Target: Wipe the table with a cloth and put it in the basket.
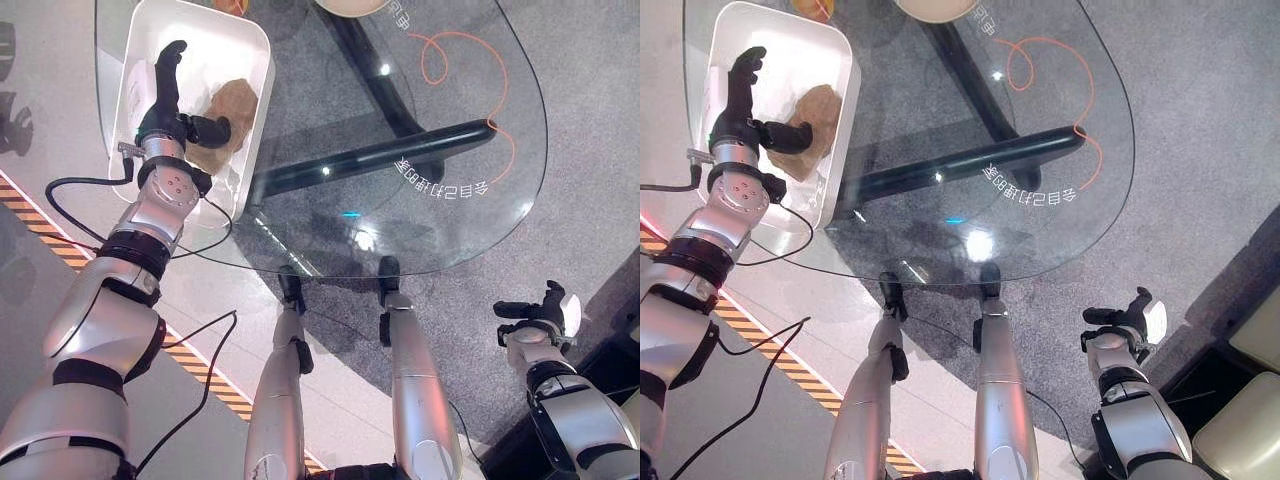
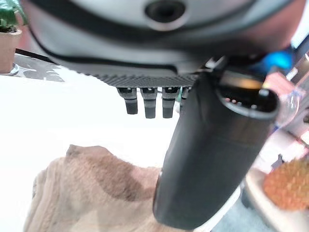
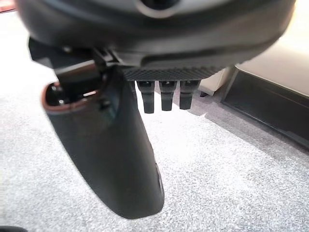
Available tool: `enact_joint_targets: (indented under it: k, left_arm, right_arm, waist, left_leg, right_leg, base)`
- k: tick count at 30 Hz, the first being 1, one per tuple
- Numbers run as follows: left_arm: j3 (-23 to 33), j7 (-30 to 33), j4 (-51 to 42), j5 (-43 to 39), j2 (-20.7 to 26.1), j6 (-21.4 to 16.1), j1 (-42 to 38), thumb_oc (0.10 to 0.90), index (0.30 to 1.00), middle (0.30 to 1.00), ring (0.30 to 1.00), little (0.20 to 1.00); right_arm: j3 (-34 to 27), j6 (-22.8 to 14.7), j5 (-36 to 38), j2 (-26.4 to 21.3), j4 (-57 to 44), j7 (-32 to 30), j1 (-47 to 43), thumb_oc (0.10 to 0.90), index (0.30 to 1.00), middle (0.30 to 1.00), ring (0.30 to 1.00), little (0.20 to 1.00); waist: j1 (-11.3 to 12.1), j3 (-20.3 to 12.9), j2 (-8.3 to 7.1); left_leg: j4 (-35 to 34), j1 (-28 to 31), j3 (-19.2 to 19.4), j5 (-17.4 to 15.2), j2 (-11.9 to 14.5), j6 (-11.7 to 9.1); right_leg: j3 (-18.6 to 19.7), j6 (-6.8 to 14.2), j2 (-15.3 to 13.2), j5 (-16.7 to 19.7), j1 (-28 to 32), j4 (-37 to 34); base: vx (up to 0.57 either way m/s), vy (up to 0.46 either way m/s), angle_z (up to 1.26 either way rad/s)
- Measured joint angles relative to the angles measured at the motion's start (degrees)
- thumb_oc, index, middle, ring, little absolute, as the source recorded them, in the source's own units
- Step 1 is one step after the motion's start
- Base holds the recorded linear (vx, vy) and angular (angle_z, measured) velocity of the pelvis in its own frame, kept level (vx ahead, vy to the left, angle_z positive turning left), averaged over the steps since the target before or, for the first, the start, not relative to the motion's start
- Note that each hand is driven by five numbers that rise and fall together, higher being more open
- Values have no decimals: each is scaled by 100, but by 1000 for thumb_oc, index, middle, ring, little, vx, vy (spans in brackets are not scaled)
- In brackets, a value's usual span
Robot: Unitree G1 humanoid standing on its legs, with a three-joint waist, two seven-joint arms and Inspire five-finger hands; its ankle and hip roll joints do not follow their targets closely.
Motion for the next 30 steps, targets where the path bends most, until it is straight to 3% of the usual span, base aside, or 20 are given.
enact_joint_targets:
  k: [4,8,11,14,17,19,22,26,30]
  left_arm:
    - [345,68,-308,-178,46,-257,92,800,900,900,900,900]
    - [777,98,-845,-240,398,-641,550,800,900,900,900,900]
    - [1218,61,-1253,-422,600,-730,1021,800,900,900,900,900]
    - [1612,-66,-1368,-527,961,-810,1426,800,900,900,900,900]
    - [2163,-261,-1361,-679,1020,-805,1903,800,900,900,900,900]
    - [2296,-336,-1363,-696,1013,-805,2465,800,900,900,900,900]
    - [2640,-761,-1403,-751,804,-797,3500,800,900,900,900,900]
    - [3151,-1223,-1425,-792,290,-797,4863,800,900,900,900,900]
    - [3175,-1465,-1247,-792,-96,-751,5738,800,900,900,900,900]
  right_arm:
    - [-4,-3,4,15,2,171,148,800,900,900,900,900]
    - [-150,-10,5,13,9,387,451,800,900,900,900,900]
    - [-444,-12,3,-29,20,695,973,800,900,900,900,900]
    - [-632,-30,-3,-42,186,980,1261,800,900,900,900,900]
    - [-745,-29,-68,11,249,1313,1603,800,900,900,900,900]
    - [-748,-39,-88,42,248,1432,1859,800,900,900,900,900]
    - [-762,-59,-277,166,283,1504,2250,800,900,900,900,900]
    - [-765,-55,-562,396,331,1560,2687,800,900,900,900,900]
    - [-811,10,-683,568,341,1591,3011,800,900,900,900,900]
  waist:
    - [64,1,-2]
    - [137,-3,7]
    - [238,-73,100]
    - [343,-157,185]
    - [394,-220,252]
    - [429,-608,294]
    - [467,-1054,221]
    - [595,-1665,21]
    - [747,-2120,-151]
  left_leg:
    - [-145,492,-57,16,51,-21]
    - [-388,1258,-66,18,126,-28]
    - [-602,1906,-72,-34,196,-38]
    - [-641,2160,-83,-95,215,-7]
    - [-643,2481,-181,-168,183,-1]
    - [-647,2469,-198,-245,165,1]
    - [-654,2761,-226,-357,131,-29]
    - [-692,3113,-310,-520,144,-80]
    - [-694,3239,-339,-623,135,-76]
  right_leg:
    - [-124,-5,34,14,557,-186]
    - [-166,19,106,109,1436,-641]
    - [-310,65,144,208,2306,-1235]
    - [-361,92,189,389,2784,-1715]
    - [-473,120,173,525,3362,-2150]
    - [-516,137,166,574,3482,-2393]
    - [-640,146,165,696,4070,-2906]
    - [-761,133,177,598,4544,-3054]
    - [-783,113,186,509,4680,-3054]
  base:
    - [8,-85,4]
    - [50,-60,-3]
    - [82,-42,8]
    - [64,-33,4]
    - [59,-42,15]
    - [99,-46,12]
    - [79,-18,14]
    - [80,2,10]
    - [61,13,5]
